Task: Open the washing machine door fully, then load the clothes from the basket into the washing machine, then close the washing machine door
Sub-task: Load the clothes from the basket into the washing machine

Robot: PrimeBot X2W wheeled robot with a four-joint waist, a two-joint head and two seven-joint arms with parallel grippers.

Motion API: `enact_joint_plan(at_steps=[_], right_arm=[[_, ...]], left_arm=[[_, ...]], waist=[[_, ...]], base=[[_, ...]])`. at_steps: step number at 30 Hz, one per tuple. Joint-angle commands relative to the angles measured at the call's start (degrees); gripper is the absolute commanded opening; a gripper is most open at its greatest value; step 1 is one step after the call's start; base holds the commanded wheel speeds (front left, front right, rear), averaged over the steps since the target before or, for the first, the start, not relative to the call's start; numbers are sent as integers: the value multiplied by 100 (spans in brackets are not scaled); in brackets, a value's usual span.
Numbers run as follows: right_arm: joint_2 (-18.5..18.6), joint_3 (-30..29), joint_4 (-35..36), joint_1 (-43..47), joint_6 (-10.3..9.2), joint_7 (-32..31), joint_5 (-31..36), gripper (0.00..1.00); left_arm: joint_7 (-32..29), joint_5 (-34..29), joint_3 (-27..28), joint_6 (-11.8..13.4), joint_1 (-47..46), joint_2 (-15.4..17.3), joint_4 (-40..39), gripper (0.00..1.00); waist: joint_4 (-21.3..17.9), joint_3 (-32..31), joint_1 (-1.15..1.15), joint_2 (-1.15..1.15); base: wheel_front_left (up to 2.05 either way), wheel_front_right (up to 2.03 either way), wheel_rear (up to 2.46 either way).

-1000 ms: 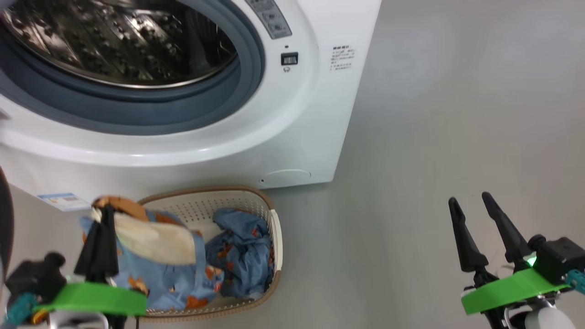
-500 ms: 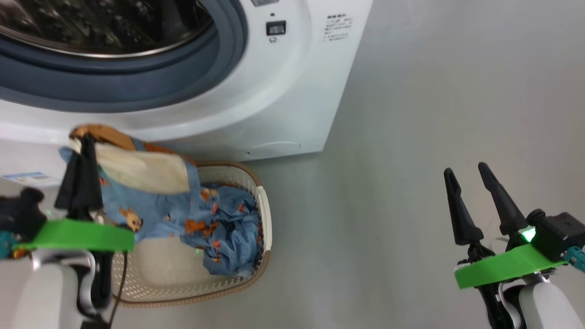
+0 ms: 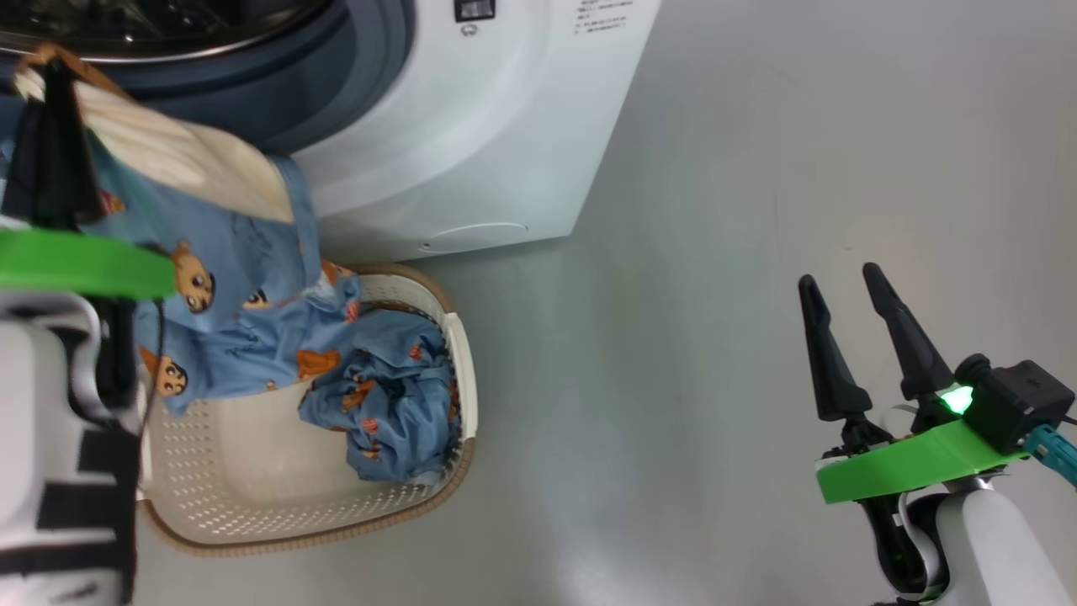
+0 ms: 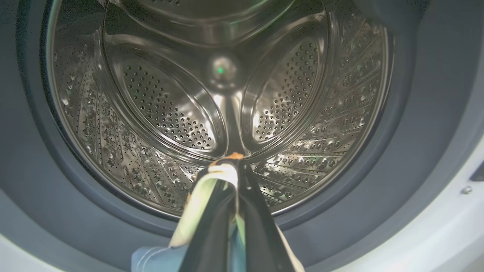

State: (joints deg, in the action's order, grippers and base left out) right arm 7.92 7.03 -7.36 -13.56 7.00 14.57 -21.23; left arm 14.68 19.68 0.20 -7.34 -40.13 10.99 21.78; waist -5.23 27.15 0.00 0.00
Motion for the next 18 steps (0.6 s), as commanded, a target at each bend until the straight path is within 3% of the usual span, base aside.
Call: enact_joint_plan(at_steps=[1, 18], right_arm=[[-11, 149, 126, -36, 48, 43, 32, 100], [-145, 295, 148, -312, 48, 43, 32, 100]], left_arm=[[32, -69, 137, -14, -264, 290, 31, 0], [32, -127, -154, -14, -2393, 529, 2748, 0]], waist=[[-90, 92, 0, 0], [-481, 574, 0, 0]], base=[[0, 0, 0], [0, 0, 0]])
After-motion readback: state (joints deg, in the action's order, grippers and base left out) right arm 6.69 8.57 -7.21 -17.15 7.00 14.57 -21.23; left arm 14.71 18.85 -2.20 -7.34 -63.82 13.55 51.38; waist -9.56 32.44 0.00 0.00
